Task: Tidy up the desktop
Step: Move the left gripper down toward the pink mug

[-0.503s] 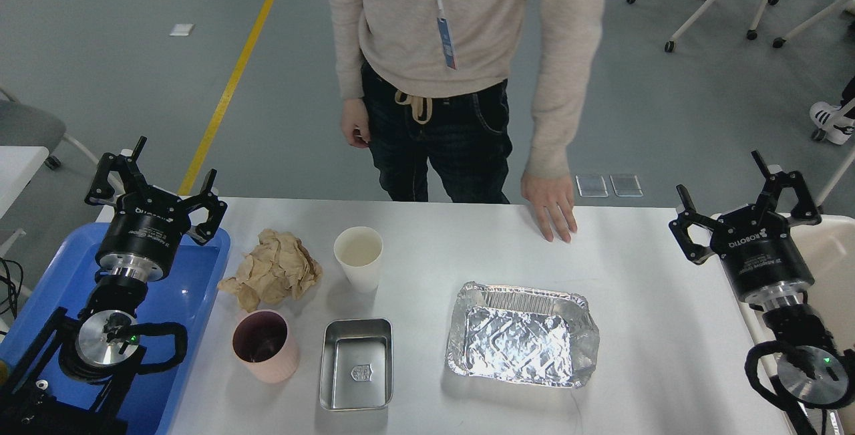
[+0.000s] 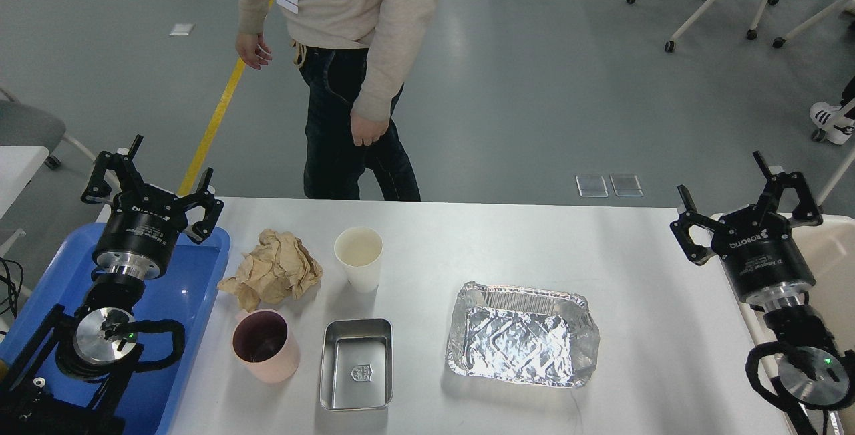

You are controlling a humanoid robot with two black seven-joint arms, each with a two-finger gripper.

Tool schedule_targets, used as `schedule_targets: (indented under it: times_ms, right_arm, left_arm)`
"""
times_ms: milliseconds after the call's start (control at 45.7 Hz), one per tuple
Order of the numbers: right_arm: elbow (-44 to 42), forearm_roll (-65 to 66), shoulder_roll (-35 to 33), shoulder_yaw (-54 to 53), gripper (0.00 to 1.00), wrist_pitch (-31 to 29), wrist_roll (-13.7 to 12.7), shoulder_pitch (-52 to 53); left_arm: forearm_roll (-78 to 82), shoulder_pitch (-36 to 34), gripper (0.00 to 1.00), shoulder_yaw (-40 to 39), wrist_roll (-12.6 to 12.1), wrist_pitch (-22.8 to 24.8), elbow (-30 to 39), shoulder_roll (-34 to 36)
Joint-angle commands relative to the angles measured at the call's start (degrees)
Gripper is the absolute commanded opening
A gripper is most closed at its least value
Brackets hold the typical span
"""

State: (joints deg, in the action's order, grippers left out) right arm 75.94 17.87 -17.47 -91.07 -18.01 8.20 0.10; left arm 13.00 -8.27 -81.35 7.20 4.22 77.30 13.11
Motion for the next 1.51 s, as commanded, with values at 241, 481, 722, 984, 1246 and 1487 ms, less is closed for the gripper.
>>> schedule_targets:
  times_ms: [241, 481, 722, 984, 1246, 1487]
  right_arm:
    - [0.1, 0.1, 0.0, 0.1, 1.0, 0.1, 0.1, -0.4]
    - [0.0, 0.1, 0.0, 0.1, 1.0, 0.1, 0.0, -0.6]
    - [0.0, 0.8, 0.1, 0.3, 1.0, 0.1, 0.0, -0.1]
    - [-1.4, 3.4, 0.0, 0.3, 1.0, -0.2, 0.0, 0.2]
    - [-2.2, 4.4, 0.0, 1.9, 1.0, -0.4, 0.0, 1.0]
    - [-2.4, 4.4, 0.0, 1.9, 1.0, -0.4, 0.0, 1.2]
  left_arm:
    - [16.9, -0.4, 0.97, 0.6, -0.3, -6.5, 0.7, 2.4]
    - [17.5, -3.8, 0.97, 13.7, -0.9, -7.2, 2.4, 20.3]
    - [17.6, -13.4, 0.97, 34.1, -0.6, -4.8, 4.0, 36.4]
    - [22.6, -24.8, 0.97, 57.4, -0.9, -4.5, 14.5, 55.0]
    - [31.9, -25.8, 0.97, 65.3, -0.9, -0.2, 21.0, 64.8]
    - [36.7, -25.7, 0.97, 68.6, -1.0, -0.1, 21.4, 66.3]
